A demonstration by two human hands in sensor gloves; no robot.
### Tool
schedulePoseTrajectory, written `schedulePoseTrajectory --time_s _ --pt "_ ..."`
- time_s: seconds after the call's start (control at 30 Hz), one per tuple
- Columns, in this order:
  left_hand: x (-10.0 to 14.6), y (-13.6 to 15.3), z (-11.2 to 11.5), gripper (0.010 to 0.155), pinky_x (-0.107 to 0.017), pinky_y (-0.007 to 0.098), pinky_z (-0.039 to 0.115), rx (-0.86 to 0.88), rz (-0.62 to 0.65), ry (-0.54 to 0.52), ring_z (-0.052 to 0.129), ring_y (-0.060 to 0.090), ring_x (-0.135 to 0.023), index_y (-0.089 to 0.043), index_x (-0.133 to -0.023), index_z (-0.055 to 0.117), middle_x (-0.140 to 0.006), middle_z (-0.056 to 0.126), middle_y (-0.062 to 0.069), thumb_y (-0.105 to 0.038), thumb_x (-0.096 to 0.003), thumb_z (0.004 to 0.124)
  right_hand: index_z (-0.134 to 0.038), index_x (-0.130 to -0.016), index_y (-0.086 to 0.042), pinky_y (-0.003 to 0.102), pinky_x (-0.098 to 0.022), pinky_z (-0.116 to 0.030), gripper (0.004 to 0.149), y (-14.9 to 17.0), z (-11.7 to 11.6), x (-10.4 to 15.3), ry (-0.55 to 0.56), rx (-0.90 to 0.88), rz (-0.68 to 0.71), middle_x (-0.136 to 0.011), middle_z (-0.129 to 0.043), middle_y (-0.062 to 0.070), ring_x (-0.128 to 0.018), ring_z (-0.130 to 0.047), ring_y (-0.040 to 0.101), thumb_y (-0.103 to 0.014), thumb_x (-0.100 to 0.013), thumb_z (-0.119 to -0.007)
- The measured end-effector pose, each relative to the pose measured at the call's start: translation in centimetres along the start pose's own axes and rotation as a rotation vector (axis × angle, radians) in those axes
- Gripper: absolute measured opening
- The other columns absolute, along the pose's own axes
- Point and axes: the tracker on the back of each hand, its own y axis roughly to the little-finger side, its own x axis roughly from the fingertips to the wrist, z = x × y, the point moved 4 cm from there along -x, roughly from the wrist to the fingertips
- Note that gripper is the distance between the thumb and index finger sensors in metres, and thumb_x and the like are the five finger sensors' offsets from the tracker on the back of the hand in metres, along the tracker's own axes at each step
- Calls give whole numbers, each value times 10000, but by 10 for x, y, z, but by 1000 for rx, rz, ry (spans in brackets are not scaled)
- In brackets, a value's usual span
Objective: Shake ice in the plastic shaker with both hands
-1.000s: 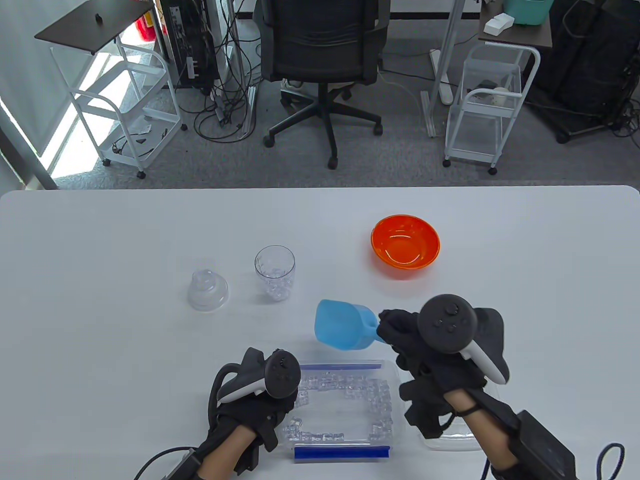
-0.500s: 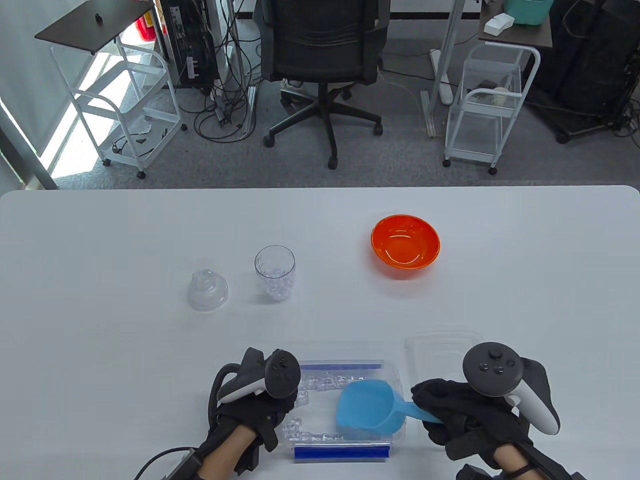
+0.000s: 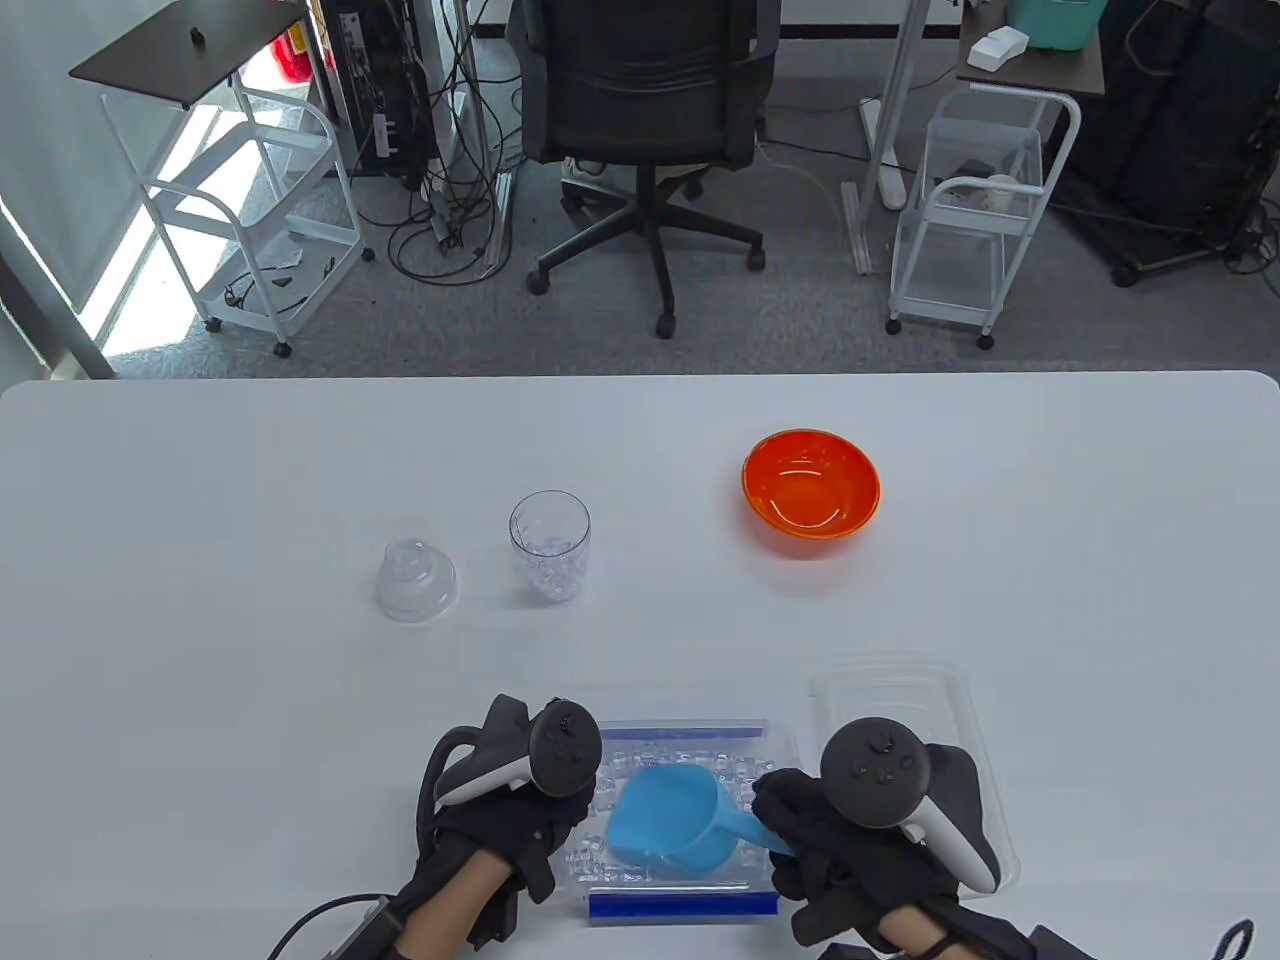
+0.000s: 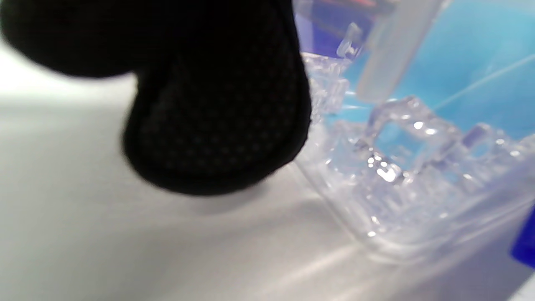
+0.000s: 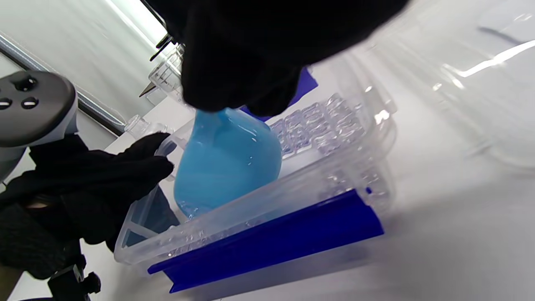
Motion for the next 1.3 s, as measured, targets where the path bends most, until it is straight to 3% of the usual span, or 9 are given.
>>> schedulePoseTrajectory --time_s 0.23,0.4,0.53,0.6,0.63,0.73,1.07,1.3 --pt "0 0 0 716 -156 285 881 10 2 5 1069 197 -246 212 -984 71 -550 1012 140 -315 -644 416 -763 -949 -27 173 -51 -890 459 8 0 -7 24 26 107 -565 -956 170 -191 -973 94 -289 -588 -654" --pt "0 0 0 716 -148 282 882 8 -3 8 1069 190 -237 217 -979 68 -540 1012 137 -312 -644 415 -778 -943 -51 183 -67 -889 459 18 0 -14 4 -27 89 -580 -951 163 -203 -971 100 -306 -579 -665" --pt "0 -1 0 717 -141 278 885 -4 -21 4 1072 183 -227 233 -968 70 -530 1016 132 -307 -643 412 -806 -920 -92 191 -73 -885 466 17 4 -22 11 98 248 -581 -962 133 -202 -970 99 -341 -544 -688" --pt "-1 -1 1 718 -145 277 885 5 -4 11 1071 182 -233 232 -967 65 -537 1013 128 -309 -644 410 -787 -941 -103 251 -131 -880 473 14 -5 -25 -23 72 357 -634 -930 144 -258 -964 154 -332 -536 -702" --pt "-1 0 0 717 -145 286 881 4 -12 8 1069 193 -231 225 -970 65 -535 1012 138 -307 -643 416 -807 -917 -108 253 -115 -881 473 16 0 -26 35 110 343 -614 -941 137 -239 -966 153 -336 -513 -715" --pt "-1 0 0 716 -145 283 882 1 -11 6 1069 190 -232 224 -972 68 -535 1013 136 -309 -643 415 -811 -914 -101 198 -76 -886 470 24 0 -35 -5 23 282 -590 -959 117 -209 -973 102 -349 -531 -700" --pt "-1 0 1 715 -145 278 882 9 -7 0 1069 185 -232 220 -979 73 -534 1014 129 -313 -644 411 -825 -905 -64 191 -56 -890 474 52 -4 -42 -130 -235 175 -566 -970 134 -186 -981 100 -337 -538 -703" --pt "-1 0 1 716 -147 281 882 13 -4 1 1069 189 -233 221 -978 74 -536 1014 133 -314 -644 413 -841 -895 -53 205 -47 -883 473 59 20 -34 -90 -300 156 -554 -974 152 -173 -979 116 -329 -532 -717"
